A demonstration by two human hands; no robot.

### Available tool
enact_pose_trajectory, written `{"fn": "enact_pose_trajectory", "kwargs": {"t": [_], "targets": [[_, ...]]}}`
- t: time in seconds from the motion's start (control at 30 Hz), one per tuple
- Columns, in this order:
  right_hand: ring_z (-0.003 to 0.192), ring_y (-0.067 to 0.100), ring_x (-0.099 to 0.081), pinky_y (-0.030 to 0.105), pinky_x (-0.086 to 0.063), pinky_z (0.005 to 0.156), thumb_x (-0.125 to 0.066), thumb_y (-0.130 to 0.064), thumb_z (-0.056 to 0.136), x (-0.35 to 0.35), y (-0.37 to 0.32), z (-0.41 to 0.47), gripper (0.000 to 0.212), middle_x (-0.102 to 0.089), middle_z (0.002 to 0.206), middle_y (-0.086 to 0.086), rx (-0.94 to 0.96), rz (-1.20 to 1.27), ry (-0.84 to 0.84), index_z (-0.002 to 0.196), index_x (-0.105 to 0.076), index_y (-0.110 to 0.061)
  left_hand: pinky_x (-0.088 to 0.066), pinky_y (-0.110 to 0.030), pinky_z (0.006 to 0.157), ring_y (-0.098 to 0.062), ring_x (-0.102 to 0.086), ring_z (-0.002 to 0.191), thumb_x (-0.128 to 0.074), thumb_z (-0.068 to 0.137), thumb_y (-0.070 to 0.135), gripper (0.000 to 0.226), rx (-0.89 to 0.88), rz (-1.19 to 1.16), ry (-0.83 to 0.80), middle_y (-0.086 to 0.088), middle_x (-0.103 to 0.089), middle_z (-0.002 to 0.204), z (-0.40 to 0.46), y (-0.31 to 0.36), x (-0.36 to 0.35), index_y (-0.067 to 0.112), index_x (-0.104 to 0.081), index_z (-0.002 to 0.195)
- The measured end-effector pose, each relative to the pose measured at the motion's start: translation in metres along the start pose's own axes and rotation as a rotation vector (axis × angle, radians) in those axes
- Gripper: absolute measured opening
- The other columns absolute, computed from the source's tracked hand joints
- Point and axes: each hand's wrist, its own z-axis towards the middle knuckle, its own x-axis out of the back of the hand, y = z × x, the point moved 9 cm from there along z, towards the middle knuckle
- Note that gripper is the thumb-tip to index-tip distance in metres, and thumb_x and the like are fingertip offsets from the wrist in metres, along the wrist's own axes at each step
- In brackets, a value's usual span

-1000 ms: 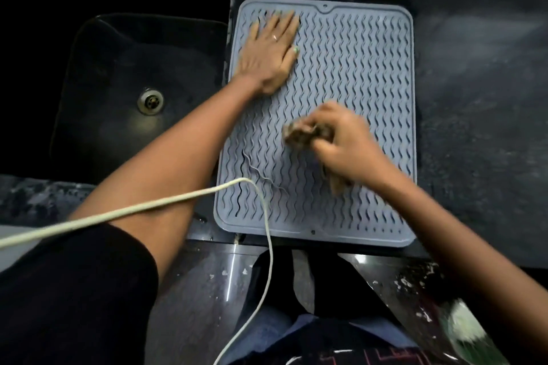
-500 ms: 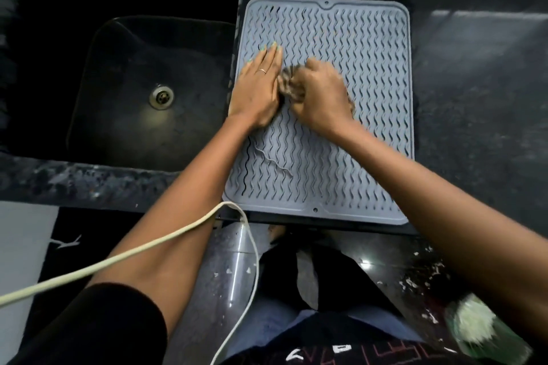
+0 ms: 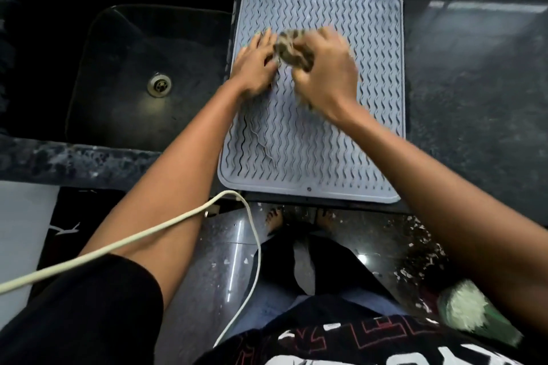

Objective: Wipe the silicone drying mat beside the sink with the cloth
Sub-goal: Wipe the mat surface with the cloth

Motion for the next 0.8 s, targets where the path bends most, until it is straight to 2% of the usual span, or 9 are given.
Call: {"fn": "enact_pose_trajectory", "kwargs": {"t": [0.07, 0.13, 0.3, 0.47, 0.57, 0.6, 0.67, 0.73, 0.8], "targets": [[0.108, 0.022, -0.047, 0.039, -0.043, 0.095, -0.061, -0.018, 0.082, -0.026, 0.010, 0.020, 0.036, -0.054, 0.122, 0.006, -0.016, -0.172, -0.098, 0.118, -0.057, -0.012, -0.001, -0.034, 0.123, -0.020, 0.000, 0.152, -0.031, 0.104, 0.013, 0.051, 0.027, -0.098, 0.002, -0.005, -0.005, 0.164, -0.001, 0.001, 0.003, 0.011, -0.019, 0.154], [0.114, 0.026, -0.045, 0.039, -0.041, 0.097, -0.059, -0.017, 0.083, -0.043, 0.014, 0.022, 0.036, -0.052, 0.126, 0.007, 0.013, -0.271, -0.149, 0.118, -0.055, -0.010, 0.000, -0.035, 0.124, -0.019, 0.001, 0.152, -0.029, 0.104, 0.009, 0.051, 0.033, -0.175, -0.011, -0.006, -0.005, 0.164, -0.003, 0.003, 0.003, 0.008, -0.018, 0.153], [0.086, 0.018, -0.049, 0.032, -0.049, 0.079, -0.062, -0.008, 0.078, -0.037, 0.002, -0.026, 0.017, -0.058, 0.097, 0.007, 0.086, -0.121, -0.139, 0.095, -0.061, -0.006, 0.001, -0.035, 0.124, -0.019, 0.003, 0.152, -0.029, 0.102, 0.005, 0.053, 0.033, -0.191, -0.031, -0.005, -0.003, 0.164, -0.004, 0.004, 0.005, 0.008, -0.016, 0.154], [0.077, 0.019, -0.052, 0.030, -0.048, 0.065, -0.070, -0.008, 0.072, -0.028, -0.022, -0.123, 0.013, -0.061, 0.086, 0.008, 0.217, -0.026, -0.359, 0.083, -0.065, -0.002, 0.005, -0.034, 0.122, -0.017, 0.006, 0.151, -0.028, 0.104, 0.009, 0.053, 0.033, -0.147, -0.053, -0.002, 0.001, 0.164, -0.004, 0.002, 0.001, 0.011, -0.011, 0.155], [0.070, 0.013, -0.051, 0.023, -0.046, 0.061, -0.068, -0.010, 0.074, -0.028, -0.015, -0.119, 0.009, -0.057, 0.078, -0.001, 0.133, 0.015, -0.466, 0.083, -0.068, -0.007, 0.006, -0.034, 0.120, -0.017, 0.007, 0.151, -0.028, 0.105, 0.012, 0.053, 0.034, -0.132, -0.072, -0.002, 0.001, 0.164, -0.006, 0.003, 0.001, 0.012, -0.011, 0.155], [0.065, 0.008, -0.048, 0.018, -0.041, 0.058, -0.067, -0.010, 0.077, -0.025, -0.013, -0.108, 0.007, -0.054, 0.076, -0.004, 0.081, 0.079, -0.427, 0.083, -0.068, -0.008, 0.006, -0.034, 0.120, -0.017, 0.008, 0.151, -0.029, 0.105, 0.014, 0.054, 0.035, -0.143, -0.085, -0.002, 0.002, 0.164, -0.006, 0.004, 0.001, 0.012, -0.011, 0.155], [0.064, 0.007, -0.045, 0.015, -0.036, 0.058, -0.064, -0.012, 0.081, -0.014, -0.007, -0.079, 0.008, -0.053, 0.077, -0.003, -0.019, 0.181, -0.224, 0.087, -0.066, -0.007, 0.006, -0.035, 0.121, -0.017, 0.009, 0.151, -0.030, 0.105, 0.019, 0.055, 0.038, -0.152, -0.124, -0.002, 0.003, 0.164, -0.007, 0.004, 0.001, 0.012, -0.010, 0.155], [0.081, 0.015, -0.051, 0.022, -0.042, 0.070, -0.063, -0.017, 0.082, -0.018, -0.005, -0.052, 0.023, -0.058, 0.095, 0.005, -0.062, 0.147, -0.090, 0.103, -0.063, -0.008, 0.006, -0.036, 0.121, -0.017, 0.010, 0.151, -0.028, 0.106, 0.022, 0.054, 0.041, -0.166, -0.165, -0.002, 0.004, 0.164, -0.008, 0.004, 0.002, 0.011, -0.009, 0.155], [0.105, 0.022, -0.047, 0.034, -0.043, 0.087, -0.064, -0.023, 0.080, -0.041, -0.007, -0.034, 0.042, -0.052, 0.119, 0.007, -0.068, -0.015, -0.156, 0.120, -0.056, -0.012, 0.005, -0.034, 0.121, -0.015, 0.010, 0.151, -0.026, 0.107, 0.025, 0.052, 0.055, -0.245, -0.176, -0.002, 0.004, 0.164, -0.010, 0.003, 0.004, 0.010, -0.010, 0.155]]}}
